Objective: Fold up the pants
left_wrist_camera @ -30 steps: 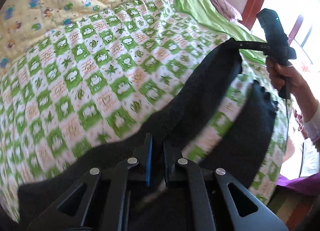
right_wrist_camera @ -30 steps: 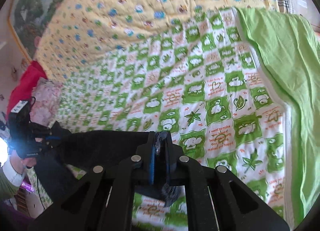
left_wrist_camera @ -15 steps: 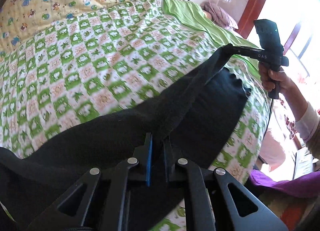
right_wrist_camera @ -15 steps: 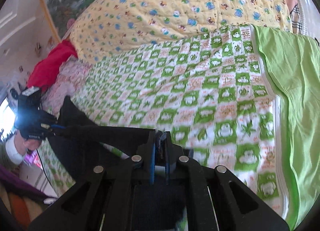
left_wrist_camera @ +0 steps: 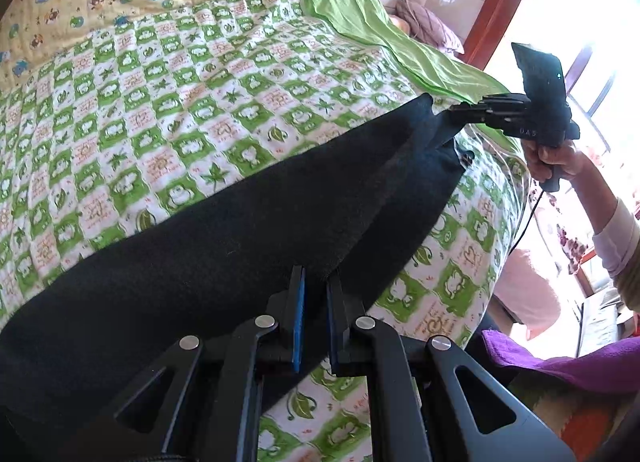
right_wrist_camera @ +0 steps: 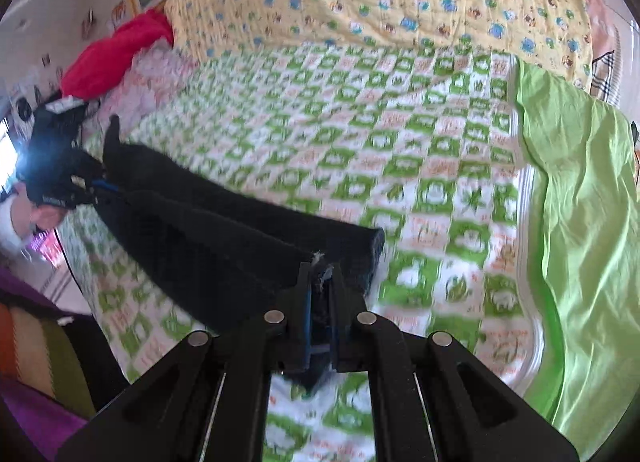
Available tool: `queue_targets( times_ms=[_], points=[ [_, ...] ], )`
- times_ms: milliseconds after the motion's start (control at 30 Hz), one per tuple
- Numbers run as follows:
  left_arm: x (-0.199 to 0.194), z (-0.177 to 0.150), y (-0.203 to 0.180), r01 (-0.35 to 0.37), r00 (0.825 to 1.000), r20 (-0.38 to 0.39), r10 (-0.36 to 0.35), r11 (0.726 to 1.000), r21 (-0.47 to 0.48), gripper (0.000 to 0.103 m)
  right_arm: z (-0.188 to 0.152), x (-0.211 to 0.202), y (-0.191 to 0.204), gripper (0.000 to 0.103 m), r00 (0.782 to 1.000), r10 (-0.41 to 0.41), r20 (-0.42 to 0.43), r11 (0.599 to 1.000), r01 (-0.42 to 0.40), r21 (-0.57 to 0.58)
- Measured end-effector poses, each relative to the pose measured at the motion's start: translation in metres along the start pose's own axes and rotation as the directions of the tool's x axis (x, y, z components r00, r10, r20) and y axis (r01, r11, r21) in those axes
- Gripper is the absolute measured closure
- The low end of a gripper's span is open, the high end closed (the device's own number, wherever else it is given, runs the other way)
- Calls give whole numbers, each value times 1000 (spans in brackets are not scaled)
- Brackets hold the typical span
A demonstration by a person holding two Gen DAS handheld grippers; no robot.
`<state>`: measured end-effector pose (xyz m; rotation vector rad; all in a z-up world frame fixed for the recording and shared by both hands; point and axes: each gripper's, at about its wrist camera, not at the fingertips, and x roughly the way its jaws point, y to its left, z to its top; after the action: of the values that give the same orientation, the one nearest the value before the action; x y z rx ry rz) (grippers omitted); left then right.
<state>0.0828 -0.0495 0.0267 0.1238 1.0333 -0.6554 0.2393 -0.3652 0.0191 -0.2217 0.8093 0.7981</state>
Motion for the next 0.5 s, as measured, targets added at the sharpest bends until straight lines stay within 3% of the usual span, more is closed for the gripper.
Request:
queue_targets(
  times_ms=[500],
  points=[
    [24,-22,-8,39,999,-33,-40,999,-32,92,-32,11,2,95,992,-85,-96,996,86,1]
  ],
)
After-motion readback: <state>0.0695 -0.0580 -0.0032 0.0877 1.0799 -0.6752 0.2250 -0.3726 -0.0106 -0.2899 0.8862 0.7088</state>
